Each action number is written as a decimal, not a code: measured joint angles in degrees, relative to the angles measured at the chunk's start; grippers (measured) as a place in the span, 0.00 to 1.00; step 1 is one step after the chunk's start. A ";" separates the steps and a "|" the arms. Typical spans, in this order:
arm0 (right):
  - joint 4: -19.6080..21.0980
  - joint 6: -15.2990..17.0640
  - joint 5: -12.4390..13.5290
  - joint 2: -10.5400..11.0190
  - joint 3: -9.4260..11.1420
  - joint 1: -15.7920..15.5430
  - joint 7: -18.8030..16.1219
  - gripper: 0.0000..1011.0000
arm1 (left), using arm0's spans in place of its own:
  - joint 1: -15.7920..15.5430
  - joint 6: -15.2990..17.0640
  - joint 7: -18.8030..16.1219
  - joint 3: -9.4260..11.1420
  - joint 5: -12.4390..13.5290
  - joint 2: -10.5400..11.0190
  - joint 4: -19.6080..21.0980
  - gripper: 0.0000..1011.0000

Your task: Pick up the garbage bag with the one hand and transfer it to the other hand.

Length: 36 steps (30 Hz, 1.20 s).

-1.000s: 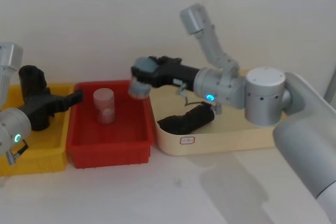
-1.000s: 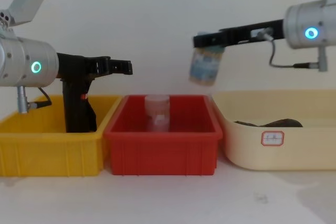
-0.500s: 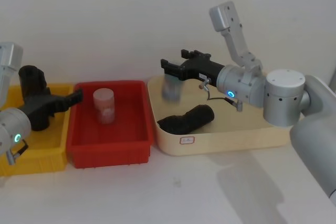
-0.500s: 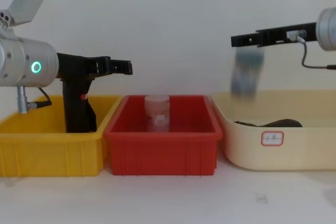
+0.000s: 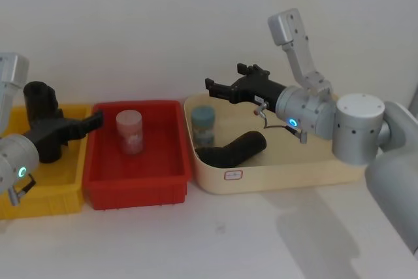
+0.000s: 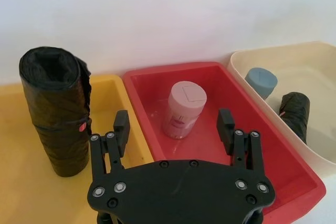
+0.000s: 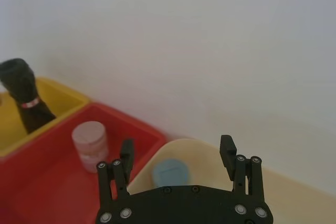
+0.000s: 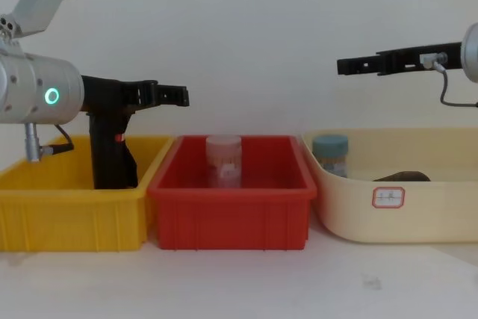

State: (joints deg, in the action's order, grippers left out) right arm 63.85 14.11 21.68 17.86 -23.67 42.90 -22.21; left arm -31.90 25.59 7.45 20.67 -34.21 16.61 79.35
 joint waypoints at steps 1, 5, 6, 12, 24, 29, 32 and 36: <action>0.31 -0.16 0.12 0.01 0.08 -0.26 0.00 0.99 | -0.02 -0.08 0.10 0.03 0.03 -0.01 -0.05 0.99; 3.58 -1.05 0.95 0.44 0.81 -2.93 -0.16 0.99 | -0.31 -1.41 1.39 0.35 0.34 -0.10 -0.65 0.99; 4.95 -1.38 1.30 0.71 1.00 -4.05 -0.40 0.99 | -0.49 -1.96 1.94 0.49 0.43 -0.17 -1.01 0.99; 10.31 -2.74 2.54 2.20 1.39 -8.44 -1.77 0.99 | -1.23 -4.04 4.30 0.97 0.64 -0.52 -2.49 0.99; 20.93 -5.98 3.70 6.31 0.62 -17.21 -5.45 0.99 | -3.06 -7.20 8.65 2.23 0.60 -1.39 -5.78 0.99; 22.50 -6.57 3.79 6.96 0.38 -18.58 -6.02 0.99 | -3.48 -7.87 9.56 2.49 0.52 -1.60 -6.53 0.99; 23.72 -7.03 3.86 7.48 0.19 -19.59 -6.45 0.99 | -3.60 -8.10 9.87 2.59 0.49 -1.66 -6.75 0.99; 24.63 -7.35 3.92 7.86 0.05 -20.33 -6.75 0.99 | -3.77 -8.36 10.28 2.69 0.45 -1.75 -7.04 0.99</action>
State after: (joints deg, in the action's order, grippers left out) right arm 88.48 6.76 25.60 25.72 -23.62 22.57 -28.97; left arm -35.67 17.23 17.73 23.37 -33.76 14.85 72.31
